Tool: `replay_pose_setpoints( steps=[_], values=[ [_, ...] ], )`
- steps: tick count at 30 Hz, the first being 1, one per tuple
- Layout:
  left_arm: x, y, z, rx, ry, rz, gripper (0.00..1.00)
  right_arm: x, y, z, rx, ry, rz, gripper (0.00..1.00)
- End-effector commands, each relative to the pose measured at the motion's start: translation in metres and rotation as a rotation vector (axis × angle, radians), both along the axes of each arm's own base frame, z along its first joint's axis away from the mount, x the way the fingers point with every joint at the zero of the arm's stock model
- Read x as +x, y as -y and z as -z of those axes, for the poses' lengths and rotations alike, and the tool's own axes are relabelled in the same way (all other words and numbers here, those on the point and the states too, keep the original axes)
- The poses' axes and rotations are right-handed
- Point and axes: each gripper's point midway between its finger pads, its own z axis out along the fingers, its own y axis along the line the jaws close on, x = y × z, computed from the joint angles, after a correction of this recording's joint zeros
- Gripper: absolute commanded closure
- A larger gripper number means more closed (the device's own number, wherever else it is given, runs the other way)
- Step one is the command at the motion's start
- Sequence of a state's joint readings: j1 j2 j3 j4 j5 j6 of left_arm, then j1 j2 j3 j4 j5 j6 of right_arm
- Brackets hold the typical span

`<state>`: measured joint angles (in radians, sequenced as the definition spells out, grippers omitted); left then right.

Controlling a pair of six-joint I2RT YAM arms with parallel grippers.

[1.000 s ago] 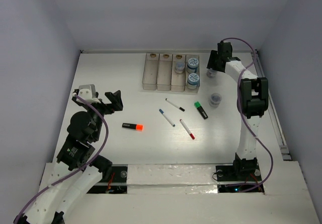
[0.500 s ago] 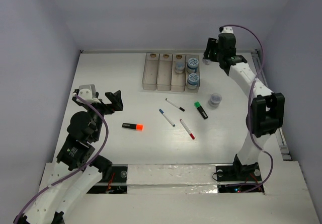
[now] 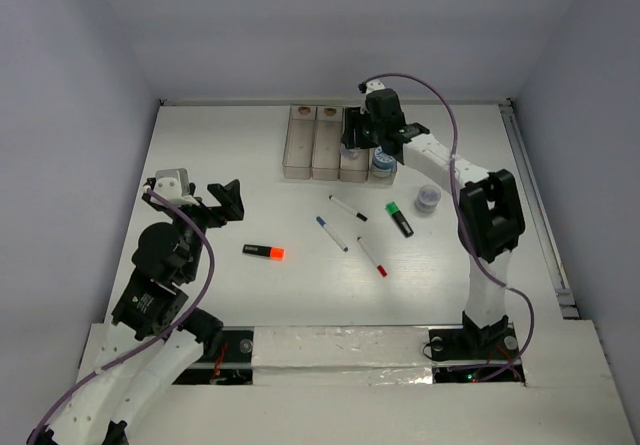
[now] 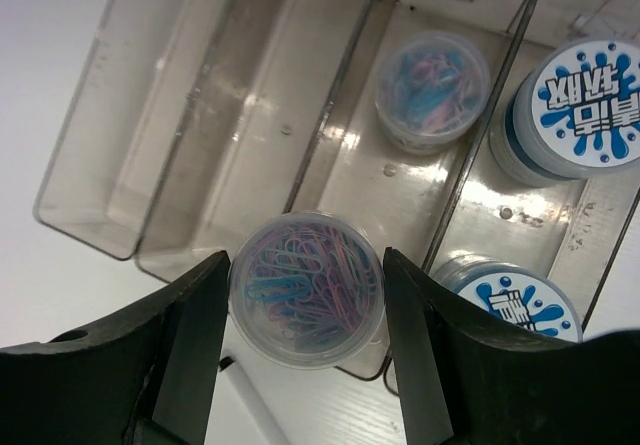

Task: Sort the stationery into containers
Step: Pick up the stationery from the corner of the board.

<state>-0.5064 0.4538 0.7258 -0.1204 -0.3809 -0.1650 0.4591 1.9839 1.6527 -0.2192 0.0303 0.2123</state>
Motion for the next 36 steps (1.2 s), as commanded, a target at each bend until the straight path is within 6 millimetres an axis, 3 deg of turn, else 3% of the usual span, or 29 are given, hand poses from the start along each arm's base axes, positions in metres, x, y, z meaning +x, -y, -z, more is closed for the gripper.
replay_pose_setpoints(
  steps=[1, 5, 11, 13, 27, 30, 34, 36],
  values=[
    [0.000, -0.001, -0.011, -0.028, 0.042, -0.001, 0.01, 0.015, -0.008, -0.034, 0.008, 0.089, -0.005, 0.57],
    [0.000, -0.001, -0.010, -0.027, 0.040, -0.003, 0.01, 0.026, -0.007, -0.010, -0.037, 0.062, 0.015, 0.57],
    [0.000, -0.001, -0.010, -0.027, 0.039, -0.004, 0.01, 0.043, -0.005, 0.004, -0.089, 0.067, 0.036, 0.57],
    [0.000, -0.001, -0.010, -0.027, 0.039, -0.004, 0.01, 0.047, -0.004, 0.018, -0.120, 0.047, 0.040, 0.57],
    [0.004, -0.001, -0.007, -0.018, 0.027, -0.012, 0.01, 0.091, 0.004, 0.016, -0.204, 0.149, 0.140, 0.54],
    [0.004, -0.001, -0.007, -0.017, 0.024, -0.010, 0.01, 0.097, 0.005, 0.016, -0.214, 0.169, 0.151, 0.48],
    [0.004, 0.000, -0.007, -0.017, 0.026, -0.007, 0.01, 0.093, 0.007, 0.014, -0.207, 0.158, 0.157, 0.25],
    [0.004, 0.000, -0.007, -0.018, 0.027, -0.004, 0.01, 0.085, 0.010, 0.020, -0.208, 0.134, 0.160, 0.19]
  ],
)
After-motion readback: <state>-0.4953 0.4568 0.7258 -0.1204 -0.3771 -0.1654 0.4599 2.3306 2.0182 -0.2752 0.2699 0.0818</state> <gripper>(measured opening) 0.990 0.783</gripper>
